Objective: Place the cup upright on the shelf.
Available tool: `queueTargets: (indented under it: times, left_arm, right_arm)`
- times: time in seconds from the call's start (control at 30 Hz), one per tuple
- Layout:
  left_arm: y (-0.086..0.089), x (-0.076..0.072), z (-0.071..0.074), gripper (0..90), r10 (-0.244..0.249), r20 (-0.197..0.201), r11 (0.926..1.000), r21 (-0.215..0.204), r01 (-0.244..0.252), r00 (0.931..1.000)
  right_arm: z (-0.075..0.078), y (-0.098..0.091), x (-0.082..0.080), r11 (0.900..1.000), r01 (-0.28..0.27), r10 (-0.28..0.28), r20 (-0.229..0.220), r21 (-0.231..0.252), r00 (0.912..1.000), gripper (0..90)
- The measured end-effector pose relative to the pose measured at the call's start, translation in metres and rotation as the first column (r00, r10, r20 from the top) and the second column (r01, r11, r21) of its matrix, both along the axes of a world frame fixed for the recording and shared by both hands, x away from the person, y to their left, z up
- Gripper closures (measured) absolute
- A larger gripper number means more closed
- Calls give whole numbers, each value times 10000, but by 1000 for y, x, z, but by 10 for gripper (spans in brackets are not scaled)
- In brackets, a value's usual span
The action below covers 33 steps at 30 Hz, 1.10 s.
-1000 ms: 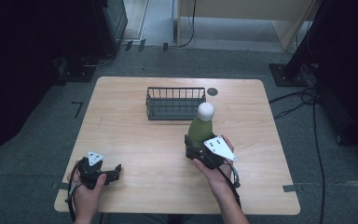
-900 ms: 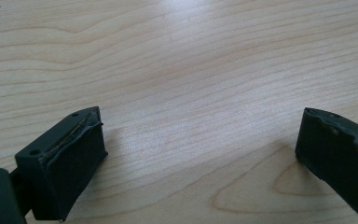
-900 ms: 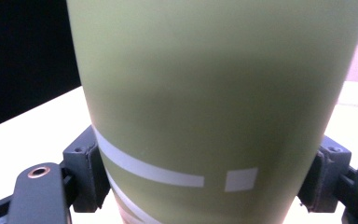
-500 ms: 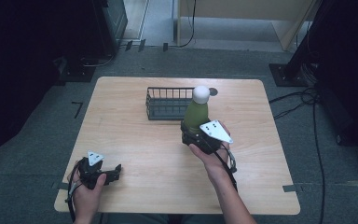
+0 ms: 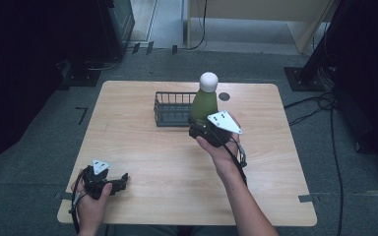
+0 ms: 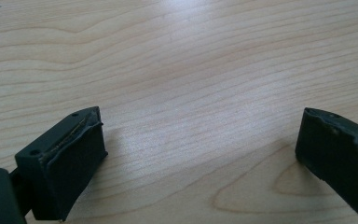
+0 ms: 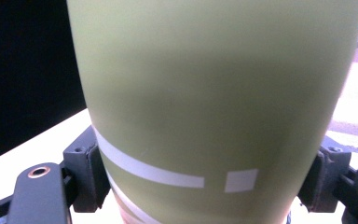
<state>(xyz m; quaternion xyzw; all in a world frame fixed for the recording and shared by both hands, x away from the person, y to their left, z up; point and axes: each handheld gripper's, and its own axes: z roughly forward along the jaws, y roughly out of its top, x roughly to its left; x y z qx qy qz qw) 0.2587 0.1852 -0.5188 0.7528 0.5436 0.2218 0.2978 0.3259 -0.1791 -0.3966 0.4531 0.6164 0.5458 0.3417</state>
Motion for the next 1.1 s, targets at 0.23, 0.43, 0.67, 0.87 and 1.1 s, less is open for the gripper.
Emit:
queueTargets:
  times: [0.23, 0.43, 0.67, 0.87, 1.1]
  left_arm:
    - [0, 0, 0, 15, -12, -22, 10000, 17, 12, 10000]
    - [0, 0, 0, 15, 3, -15, 10000, -1, -3, 10000]
    - [0, 0, 0, 15, -11, -27, 10000, 16, 12, 10000]
    - [0, 0, 0, 15, -11, -28, 10000, 14, 12, 10000]
    - [0, 0, 0, 15, -13, -27, 10000, 14, 13, 10000]
  right_arm:
    - [7, 2, 20, 9999, 138, -138, 2, 80, 9999, 206]
    - [11, 3, 35, 9995, 290, -290, -5, 77, 9996, 205]
    - [14, 2, 51, 9988, 483, -483, 19, 5, 9988, 205]
    - [15, 2, 68, 9981, 603, -603, 4, -114, 9982, 205]
    - [16, 2, 86, 9958, 902, -900, 112, -180, 9959, 205]
